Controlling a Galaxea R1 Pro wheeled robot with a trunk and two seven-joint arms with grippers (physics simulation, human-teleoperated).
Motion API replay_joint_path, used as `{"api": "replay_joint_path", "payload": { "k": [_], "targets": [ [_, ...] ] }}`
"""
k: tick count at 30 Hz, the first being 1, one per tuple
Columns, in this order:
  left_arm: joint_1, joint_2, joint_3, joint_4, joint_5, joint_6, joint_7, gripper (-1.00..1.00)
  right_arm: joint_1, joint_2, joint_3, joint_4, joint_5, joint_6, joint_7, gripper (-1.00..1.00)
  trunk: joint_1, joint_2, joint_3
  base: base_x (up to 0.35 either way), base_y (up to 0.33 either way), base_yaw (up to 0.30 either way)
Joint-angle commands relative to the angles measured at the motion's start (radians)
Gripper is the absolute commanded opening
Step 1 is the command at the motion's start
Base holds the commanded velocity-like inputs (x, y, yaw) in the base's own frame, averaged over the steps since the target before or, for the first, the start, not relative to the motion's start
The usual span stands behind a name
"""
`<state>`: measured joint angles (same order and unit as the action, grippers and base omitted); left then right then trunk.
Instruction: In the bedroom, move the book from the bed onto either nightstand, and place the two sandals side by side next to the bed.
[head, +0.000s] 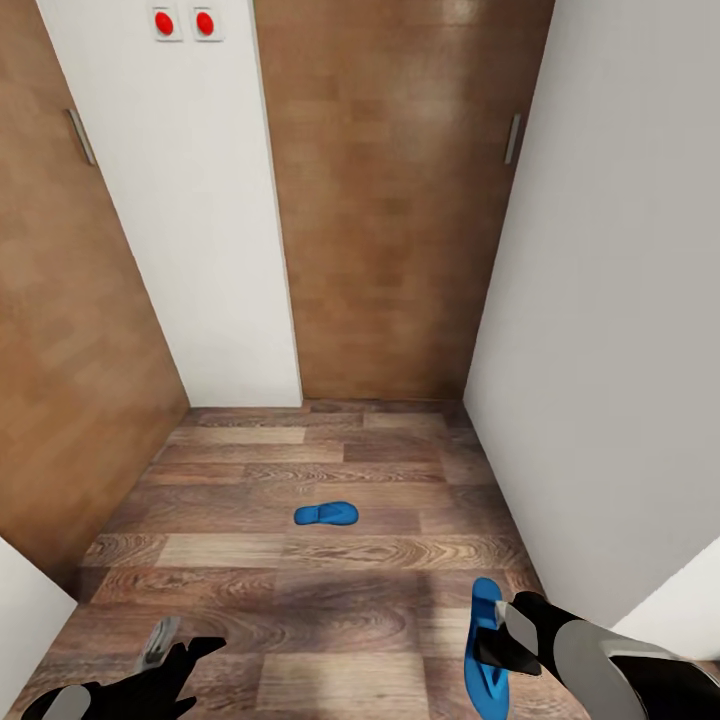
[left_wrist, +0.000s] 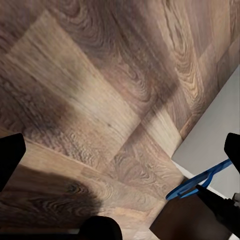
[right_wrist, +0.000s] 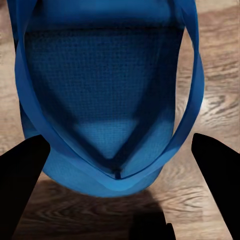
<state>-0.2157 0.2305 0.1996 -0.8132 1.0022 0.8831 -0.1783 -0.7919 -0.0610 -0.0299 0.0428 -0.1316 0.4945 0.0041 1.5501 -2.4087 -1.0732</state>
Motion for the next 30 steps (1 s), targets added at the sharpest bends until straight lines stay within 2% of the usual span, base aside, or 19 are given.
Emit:
{"api": "replay_joint_path", "payload": {
  "k": [1, 30],
  "targets": [
    [-0.001, 0.0, 0.003, 0.0, -0.007, 0.005, -0.007, 1.0, -0.001, 0.0, -0.002, 0.002, -0.005, 0.001, 0.001, -1.0, 0.0, 0.0, -0.001, 0.16, 0.0, 0.0],
    [-0.001, 0.004, 0.003, 0.001, -0.007, 0.005, -0.007, 1.0, -0.001, 0.0, -0.002, 0.0, -0.005, 0.0, 0.001, -1.0, 0.0, 0.0, -0.001, 0.163, 0.0, 0.0]
  ]
}}
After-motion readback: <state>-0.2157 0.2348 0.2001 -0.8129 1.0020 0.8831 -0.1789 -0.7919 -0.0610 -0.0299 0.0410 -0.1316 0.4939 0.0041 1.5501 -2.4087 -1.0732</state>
